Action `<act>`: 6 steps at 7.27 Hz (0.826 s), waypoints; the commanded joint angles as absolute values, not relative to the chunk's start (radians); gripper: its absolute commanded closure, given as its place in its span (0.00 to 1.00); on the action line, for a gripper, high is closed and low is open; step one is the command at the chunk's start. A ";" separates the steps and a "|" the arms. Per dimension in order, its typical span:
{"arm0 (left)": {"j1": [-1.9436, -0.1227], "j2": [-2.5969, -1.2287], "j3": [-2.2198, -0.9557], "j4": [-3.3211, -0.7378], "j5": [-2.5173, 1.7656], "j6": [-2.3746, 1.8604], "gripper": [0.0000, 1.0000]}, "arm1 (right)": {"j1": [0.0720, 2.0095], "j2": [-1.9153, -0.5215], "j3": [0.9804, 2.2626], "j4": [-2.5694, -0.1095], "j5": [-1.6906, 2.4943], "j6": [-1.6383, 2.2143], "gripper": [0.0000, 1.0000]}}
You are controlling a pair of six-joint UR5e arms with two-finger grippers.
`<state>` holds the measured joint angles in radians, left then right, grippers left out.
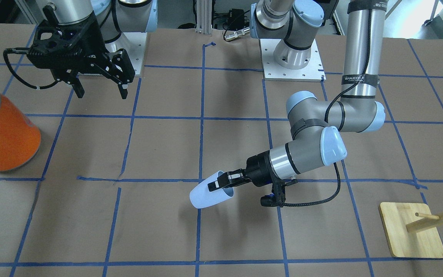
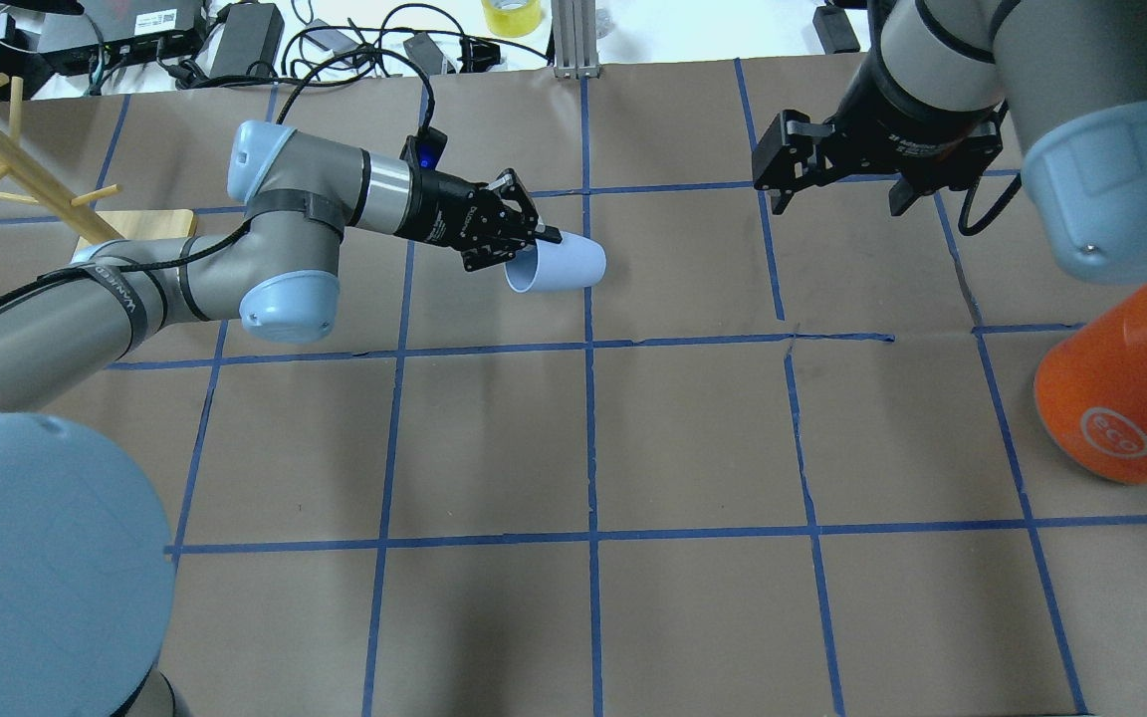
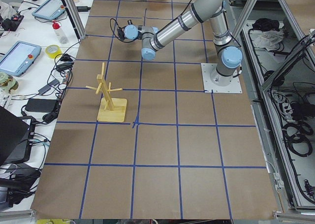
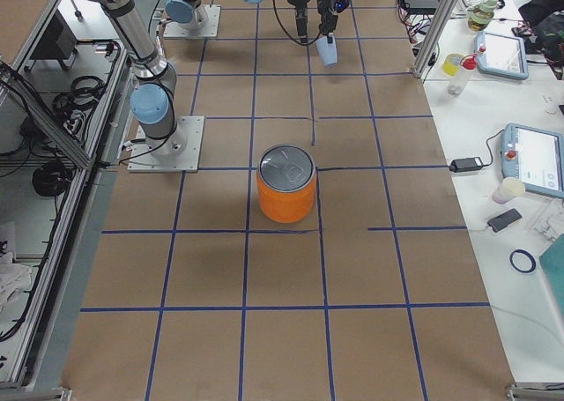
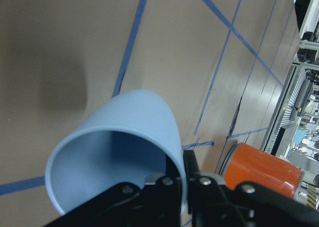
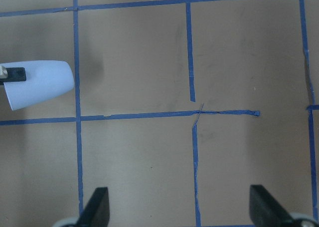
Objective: Flip cup
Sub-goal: 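Lift the cup with the left gripper toward the wooden stand, turning it upright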
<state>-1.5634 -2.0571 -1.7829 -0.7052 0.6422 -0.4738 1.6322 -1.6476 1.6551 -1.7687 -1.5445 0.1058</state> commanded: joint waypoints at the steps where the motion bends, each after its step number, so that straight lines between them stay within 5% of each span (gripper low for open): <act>1: -1.572 -2.011 -1.746 -0.721 0.810 -0.515 1.00 | 1.632 -1.649 1.655 -1.769 -1.546 0.106 0.00; 6: -1.559 -1.957 -1.577 -1.100 1.456 -0.083 1.00 | 1.632 -1.652 1.655 -1.763 -1.545 0.107 0.00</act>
